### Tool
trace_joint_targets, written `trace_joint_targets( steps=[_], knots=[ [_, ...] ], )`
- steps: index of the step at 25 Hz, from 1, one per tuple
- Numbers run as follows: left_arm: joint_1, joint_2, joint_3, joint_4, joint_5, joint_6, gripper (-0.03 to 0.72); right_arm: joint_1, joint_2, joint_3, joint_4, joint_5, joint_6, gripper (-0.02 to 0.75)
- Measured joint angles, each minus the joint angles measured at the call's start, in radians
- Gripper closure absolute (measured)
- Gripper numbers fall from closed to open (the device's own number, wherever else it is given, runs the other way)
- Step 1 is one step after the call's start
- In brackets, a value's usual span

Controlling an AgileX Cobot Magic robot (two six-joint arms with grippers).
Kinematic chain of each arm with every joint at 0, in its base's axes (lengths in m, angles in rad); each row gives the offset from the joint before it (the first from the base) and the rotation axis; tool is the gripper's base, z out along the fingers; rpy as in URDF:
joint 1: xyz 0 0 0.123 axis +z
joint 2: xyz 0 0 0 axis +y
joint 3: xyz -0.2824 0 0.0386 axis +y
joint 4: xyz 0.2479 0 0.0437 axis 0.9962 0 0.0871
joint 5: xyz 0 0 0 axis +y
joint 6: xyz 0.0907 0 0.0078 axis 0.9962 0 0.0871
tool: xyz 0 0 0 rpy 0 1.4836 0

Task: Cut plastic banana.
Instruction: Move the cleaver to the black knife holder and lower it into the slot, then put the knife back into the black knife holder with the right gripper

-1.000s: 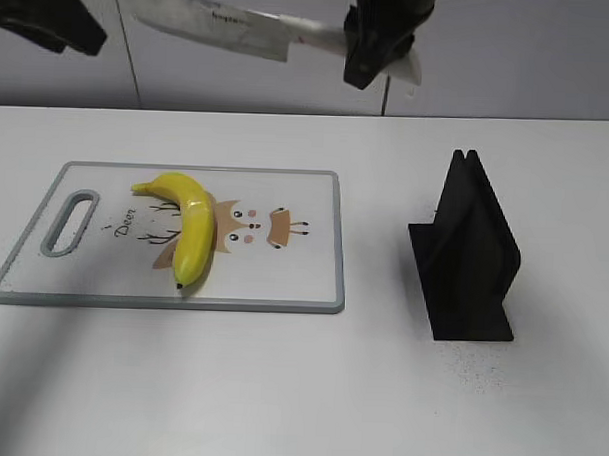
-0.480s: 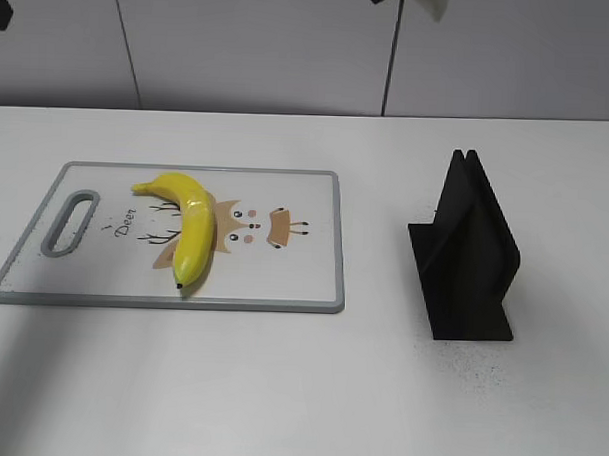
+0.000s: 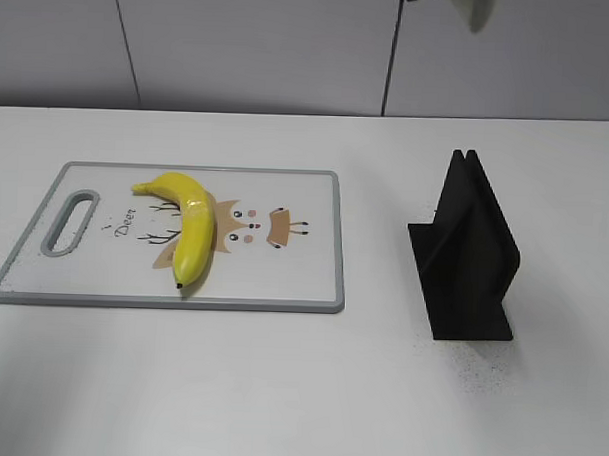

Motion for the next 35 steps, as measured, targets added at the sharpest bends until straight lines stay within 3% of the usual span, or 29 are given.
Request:
trace_joint_targets(
  steps=[5, 16, 22, 35],
  knots=[
    [0.000, -0.193, 0.201, 0.068, 0.002, -0.002, 0.107, 0.000, -0.137, 0.214, -0.046, -0.001, 0.079, 0.577],
    [0.000, -0.661, 0.500, 0.077, 0.005, -0.003, 0.108, 0.000, -0.385, 0.639, -0.081, -0.126, 0.272, 0.577],
    [0.000, -0.894, 0.618, 0.083, -0.029, -0.003, 0.108, 0.000, -0.491, 0.785, -0.148, -0.158, 0.382, 0.577],
    [0.000, -1.197, 0.823, 0.104, -0.116, -0.035, 0.109, 0.000, -0.533, 0.956, -0.157, -0.268, 0.443, 0.577]
  ],
)
